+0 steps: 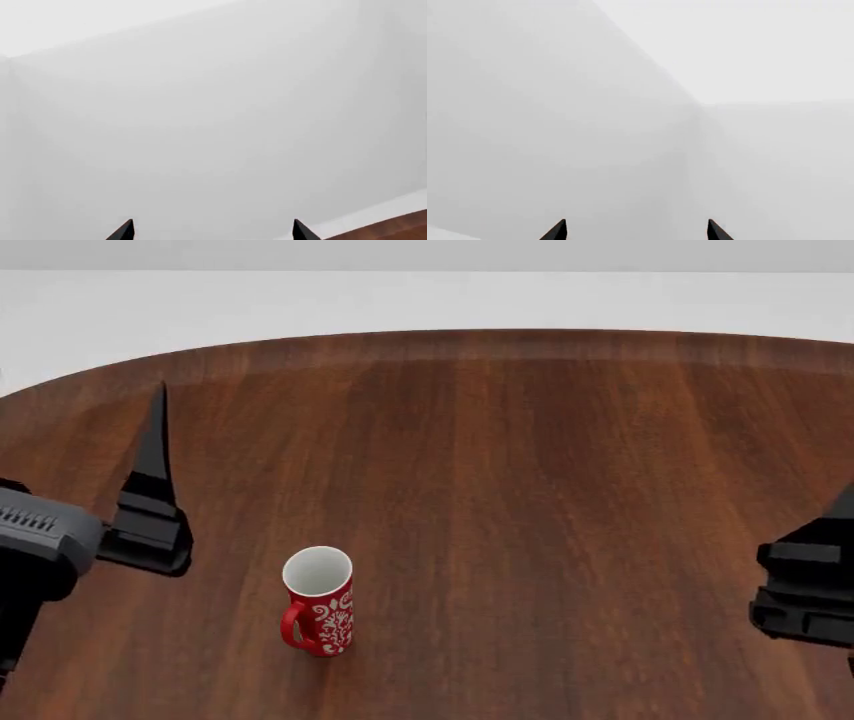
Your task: Put the white mug on the plate.
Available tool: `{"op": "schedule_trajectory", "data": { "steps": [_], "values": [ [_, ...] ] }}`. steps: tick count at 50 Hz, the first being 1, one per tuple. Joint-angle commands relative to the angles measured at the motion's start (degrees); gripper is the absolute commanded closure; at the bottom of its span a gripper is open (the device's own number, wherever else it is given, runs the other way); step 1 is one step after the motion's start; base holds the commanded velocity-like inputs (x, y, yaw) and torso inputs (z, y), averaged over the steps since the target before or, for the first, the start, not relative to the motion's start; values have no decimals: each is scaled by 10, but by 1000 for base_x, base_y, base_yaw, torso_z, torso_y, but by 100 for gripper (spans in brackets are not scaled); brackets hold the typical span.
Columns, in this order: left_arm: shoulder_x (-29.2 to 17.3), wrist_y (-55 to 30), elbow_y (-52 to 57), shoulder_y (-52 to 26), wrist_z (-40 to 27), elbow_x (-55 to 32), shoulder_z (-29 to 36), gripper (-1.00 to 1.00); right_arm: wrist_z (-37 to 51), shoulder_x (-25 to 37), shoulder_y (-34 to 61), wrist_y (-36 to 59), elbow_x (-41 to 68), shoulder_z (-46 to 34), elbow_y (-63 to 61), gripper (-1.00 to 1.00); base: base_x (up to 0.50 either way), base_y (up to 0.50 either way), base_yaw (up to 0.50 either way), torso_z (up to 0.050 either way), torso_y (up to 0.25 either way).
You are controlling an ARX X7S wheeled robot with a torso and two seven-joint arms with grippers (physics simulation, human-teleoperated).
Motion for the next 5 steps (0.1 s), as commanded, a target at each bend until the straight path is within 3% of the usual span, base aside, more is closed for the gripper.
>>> {"op": "schedule_trajectory", "data": {
  "steps": [1,5],
  "values": [
    [-8,-54,40,-48,7,-13,0,-100,-26,33,110,10,31,-49,5,-100,0,0,0,0,0],
    [-11,-73,58,-63,9,-18,2,-100,-30,49,94,-15,31,-39,6,-100,0,0,0,0,0]
  ]
}}
